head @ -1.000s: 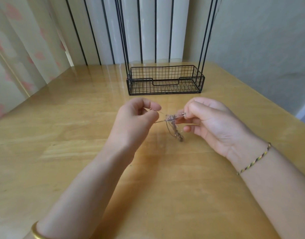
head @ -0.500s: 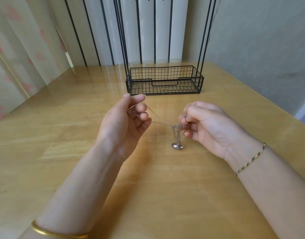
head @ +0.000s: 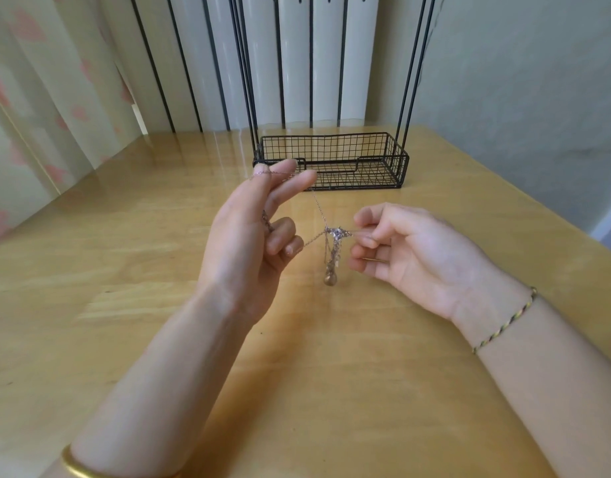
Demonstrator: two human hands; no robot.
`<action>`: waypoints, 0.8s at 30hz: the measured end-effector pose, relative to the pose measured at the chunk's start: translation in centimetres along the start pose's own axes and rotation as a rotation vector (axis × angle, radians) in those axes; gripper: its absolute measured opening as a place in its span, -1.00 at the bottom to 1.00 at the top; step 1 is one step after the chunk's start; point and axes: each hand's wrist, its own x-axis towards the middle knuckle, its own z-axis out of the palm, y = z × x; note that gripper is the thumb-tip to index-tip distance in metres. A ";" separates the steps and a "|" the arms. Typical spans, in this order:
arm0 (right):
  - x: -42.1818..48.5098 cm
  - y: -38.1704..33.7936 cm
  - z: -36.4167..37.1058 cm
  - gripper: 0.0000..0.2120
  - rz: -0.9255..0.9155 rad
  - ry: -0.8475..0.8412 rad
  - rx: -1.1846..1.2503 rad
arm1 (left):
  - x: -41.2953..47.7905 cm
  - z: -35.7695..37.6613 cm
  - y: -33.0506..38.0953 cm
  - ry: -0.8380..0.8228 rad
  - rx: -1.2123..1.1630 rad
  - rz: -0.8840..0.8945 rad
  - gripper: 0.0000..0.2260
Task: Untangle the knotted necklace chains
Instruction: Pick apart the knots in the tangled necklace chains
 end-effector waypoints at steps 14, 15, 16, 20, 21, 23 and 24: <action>0.5 0.5 0.3 -0.76 -0.101 0.196 -0.004 | -0.4 0.4 -0.2 -0.015 0.099 0.069 -0.72; 0.5 0.5 0.3 -0.76 -0.098 0.199 0.050 | -0.3 0.3 -0.2 -0.012 0.112 0.062 -0.72; 0.5 0.4 0.3 -0.77 -0.098 0.202 0.097 | -0.3 0.3 -0.2 -0.011 0.125 0.055 -0.72; 0.5 0.2 0.4 -0.78 -0.096 0.172 0.304 | -0.3 0.3 -0.5 -0.008 0.152 0.022 -0.72; 0.6 0.2 0.3 -0.79 -0.089 0.168 0.354 | -0.3 0.3 -0.5 -0.004 0.154 0.016 -0.73; 0.8 0.3 0.2 -0.80 -0.069 0.185 0.440 | -0.3 0.3 -0.6 0.007 0.153 0.008 -0.74; 0.9 0.3 0.1 -0.81 -0.059 0.200 0.476 | -0.3 0.3 -0.6 0.014 0.149 0.005 -0.74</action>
